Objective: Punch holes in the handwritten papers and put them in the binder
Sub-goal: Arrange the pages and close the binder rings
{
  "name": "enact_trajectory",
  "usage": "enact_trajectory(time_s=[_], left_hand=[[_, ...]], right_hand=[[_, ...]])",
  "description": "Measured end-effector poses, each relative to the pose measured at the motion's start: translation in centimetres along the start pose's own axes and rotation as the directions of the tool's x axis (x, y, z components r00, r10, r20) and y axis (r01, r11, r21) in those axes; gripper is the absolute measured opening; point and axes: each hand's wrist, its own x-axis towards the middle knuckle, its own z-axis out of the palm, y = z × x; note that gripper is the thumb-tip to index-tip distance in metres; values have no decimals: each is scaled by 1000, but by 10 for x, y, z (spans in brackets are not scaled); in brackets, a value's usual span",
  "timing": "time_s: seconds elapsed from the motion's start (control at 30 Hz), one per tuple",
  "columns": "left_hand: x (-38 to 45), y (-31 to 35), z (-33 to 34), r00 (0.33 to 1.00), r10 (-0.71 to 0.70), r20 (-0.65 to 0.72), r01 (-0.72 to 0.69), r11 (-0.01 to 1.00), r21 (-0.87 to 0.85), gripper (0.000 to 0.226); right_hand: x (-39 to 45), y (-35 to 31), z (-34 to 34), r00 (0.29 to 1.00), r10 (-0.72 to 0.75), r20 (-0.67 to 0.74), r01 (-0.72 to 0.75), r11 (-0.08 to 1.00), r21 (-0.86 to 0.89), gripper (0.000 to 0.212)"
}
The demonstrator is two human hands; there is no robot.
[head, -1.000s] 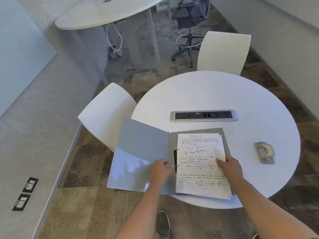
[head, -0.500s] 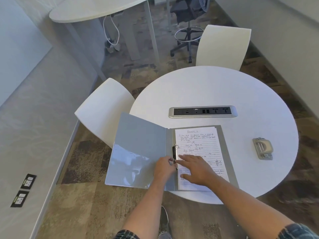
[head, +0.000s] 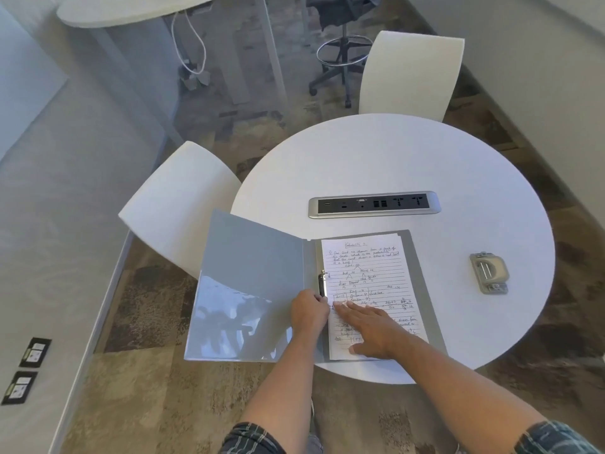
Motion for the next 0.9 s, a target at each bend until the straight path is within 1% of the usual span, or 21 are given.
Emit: enact_trajectory(time_s=[0.13,0.2,0.27,0.4,0.5,0.57,0.67,0.73,0.77,0.83,0.9], left_hand=[[12,1,4,996,-86,-3,86,995,-52,21],[17,1,3,994,-109,6,109,994,-23,25],[21,3,1,994,-105,19,105,994,22,25],[18,14,-1,998,-49,27,43,984,173,13],[16,17,0,999,29,32,-37,958,283,15],[17,15,1,998,52,19,-55,953,298,16],[17,15,0,997,81,15,-82,957,277,12],[14,17,-1,995,97,11,-97,968,230,5],[13,17,-1,995,103,1,-101,975,200,5],[15,13,-1,995,102,-23,-99,988,118,10],[16,9,0,995,90,-34,-89,996,16,20]], right_hand=[[2,4,5,1000,-7,-6,7,1000,13,97],[2,7,7,1000,-14,-9,14,1000,14,96],[3,9,9,1000,-23,-7,24,1000,17,96],[3,12,10,999,-36,-12,37,998,45,95],[5,15,15,998,-56,-26,57,998,34,92],[6,16,21,997,-63,-38,64,998,20,92],[8,17,30,997,-59,-56,60,998,17,93],[9,17,33,996,-60,-58,61,998,15,94],[9,17,34,997,-61,-56,62,998,15,94],[9,18,35,997,-63,-54,64,998,16,94],[9,19,35,997,-64,-50,65,998,22,95]])
